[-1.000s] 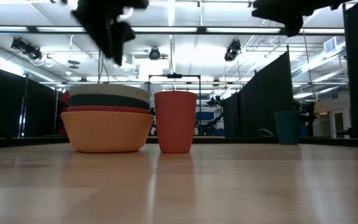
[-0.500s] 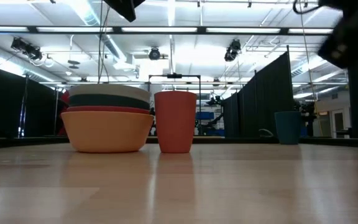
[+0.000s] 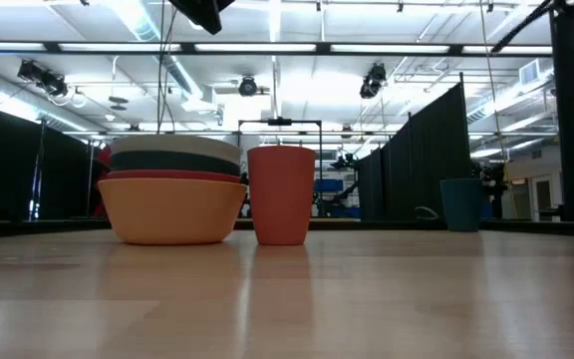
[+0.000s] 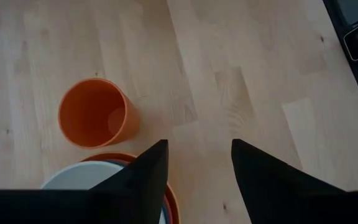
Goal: Nest bowls inside each other
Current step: Stack the pink bowl on top of the stacked bowls
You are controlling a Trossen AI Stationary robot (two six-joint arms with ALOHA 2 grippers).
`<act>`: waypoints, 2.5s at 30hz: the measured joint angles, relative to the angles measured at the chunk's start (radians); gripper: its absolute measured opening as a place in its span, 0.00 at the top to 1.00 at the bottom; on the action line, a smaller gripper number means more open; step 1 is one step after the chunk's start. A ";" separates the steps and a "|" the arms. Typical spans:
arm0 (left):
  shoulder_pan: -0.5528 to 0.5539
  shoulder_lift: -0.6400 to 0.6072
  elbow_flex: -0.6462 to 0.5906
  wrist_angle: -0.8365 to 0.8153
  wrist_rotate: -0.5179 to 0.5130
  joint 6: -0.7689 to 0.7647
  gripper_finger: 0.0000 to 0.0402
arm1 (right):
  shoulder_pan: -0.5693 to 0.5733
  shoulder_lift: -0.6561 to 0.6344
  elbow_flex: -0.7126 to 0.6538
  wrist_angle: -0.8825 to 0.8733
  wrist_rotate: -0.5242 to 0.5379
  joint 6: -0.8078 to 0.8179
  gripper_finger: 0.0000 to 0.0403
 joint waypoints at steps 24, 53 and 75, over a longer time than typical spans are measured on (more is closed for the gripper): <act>0.001 0.000 -0.057 0.006 -0.007 -0.021 0.58 | 0.041 0.236 0.000 -0.102 -0.239 0.221 0.56; 0.001 0.000 -0.057 0.015 -0.029 -0.022 0.59 | 0.043 0.246 0.000 0.076 -0.228 0.196 0.54; 0.001 0.000 -0.057 0.020 -0.030 -0.039 0.59 | 0.047 0.246 0.000 0.006 -0.185 0.198 0.56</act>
